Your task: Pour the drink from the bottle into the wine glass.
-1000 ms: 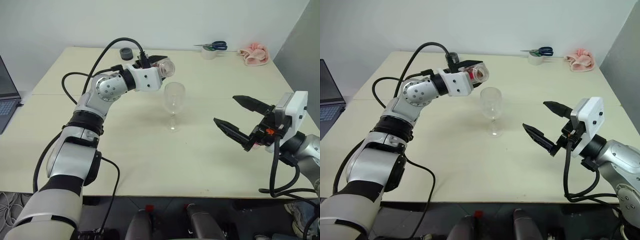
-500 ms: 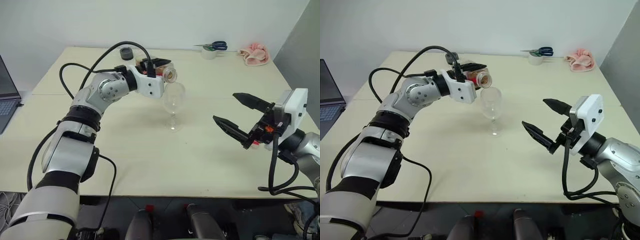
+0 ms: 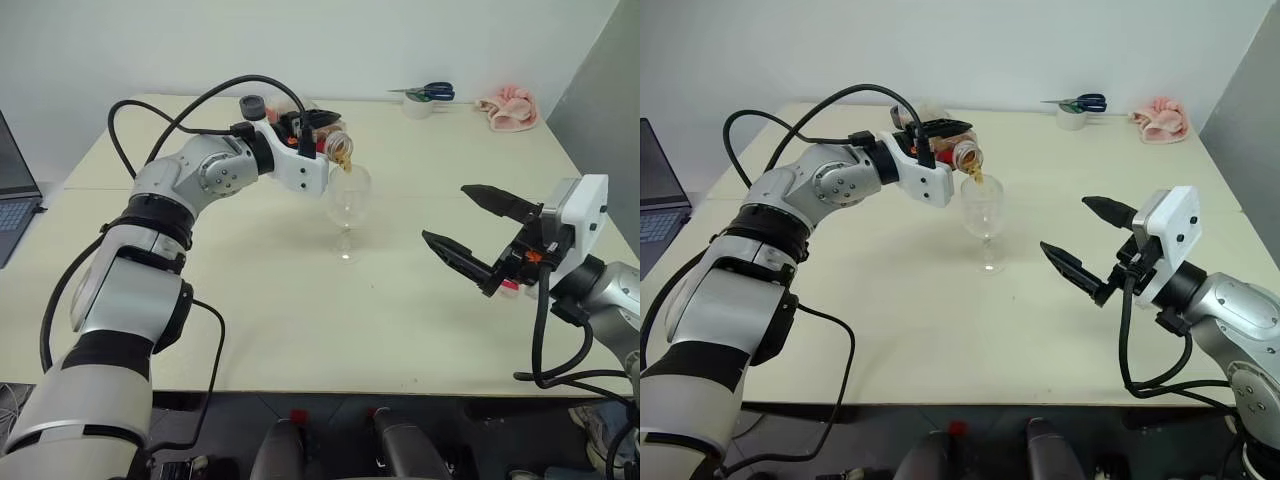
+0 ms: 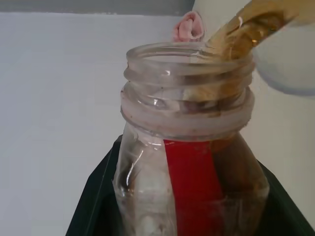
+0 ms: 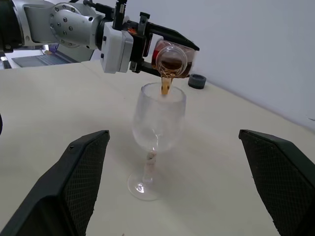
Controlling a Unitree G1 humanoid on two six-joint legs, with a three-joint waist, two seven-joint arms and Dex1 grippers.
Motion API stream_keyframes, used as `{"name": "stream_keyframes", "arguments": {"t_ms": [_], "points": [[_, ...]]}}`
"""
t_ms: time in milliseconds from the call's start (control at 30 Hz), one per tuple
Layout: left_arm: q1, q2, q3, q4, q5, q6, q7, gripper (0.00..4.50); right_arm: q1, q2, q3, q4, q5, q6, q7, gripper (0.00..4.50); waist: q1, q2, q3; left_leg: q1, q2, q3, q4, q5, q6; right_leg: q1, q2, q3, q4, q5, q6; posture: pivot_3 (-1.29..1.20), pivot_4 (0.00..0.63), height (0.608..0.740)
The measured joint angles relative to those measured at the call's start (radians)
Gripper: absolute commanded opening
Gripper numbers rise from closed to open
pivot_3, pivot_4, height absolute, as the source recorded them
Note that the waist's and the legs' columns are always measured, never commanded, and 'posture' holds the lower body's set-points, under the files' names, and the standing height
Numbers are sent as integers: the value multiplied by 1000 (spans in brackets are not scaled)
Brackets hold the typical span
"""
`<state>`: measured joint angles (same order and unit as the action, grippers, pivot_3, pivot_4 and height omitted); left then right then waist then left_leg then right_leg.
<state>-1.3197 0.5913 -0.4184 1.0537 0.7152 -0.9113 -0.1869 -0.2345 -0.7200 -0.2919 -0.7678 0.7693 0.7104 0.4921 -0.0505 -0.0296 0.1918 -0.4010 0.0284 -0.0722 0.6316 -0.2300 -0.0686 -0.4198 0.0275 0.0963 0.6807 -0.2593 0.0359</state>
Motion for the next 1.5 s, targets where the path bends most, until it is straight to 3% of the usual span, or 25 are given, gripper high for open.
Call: {"name": "stream_keyframes", "arguments": {"t_ms": [1500], "points": [[-101, 24, -95, 89, 94, -45, 135, 1817, -40, -3, 45, 42, -43, -21, -13, 4500, 0, 0, 0, 0, 0, 0, 1, 0, 0, 0, 0, 0, 1, 0, 0, 0, 150, 740]]}}
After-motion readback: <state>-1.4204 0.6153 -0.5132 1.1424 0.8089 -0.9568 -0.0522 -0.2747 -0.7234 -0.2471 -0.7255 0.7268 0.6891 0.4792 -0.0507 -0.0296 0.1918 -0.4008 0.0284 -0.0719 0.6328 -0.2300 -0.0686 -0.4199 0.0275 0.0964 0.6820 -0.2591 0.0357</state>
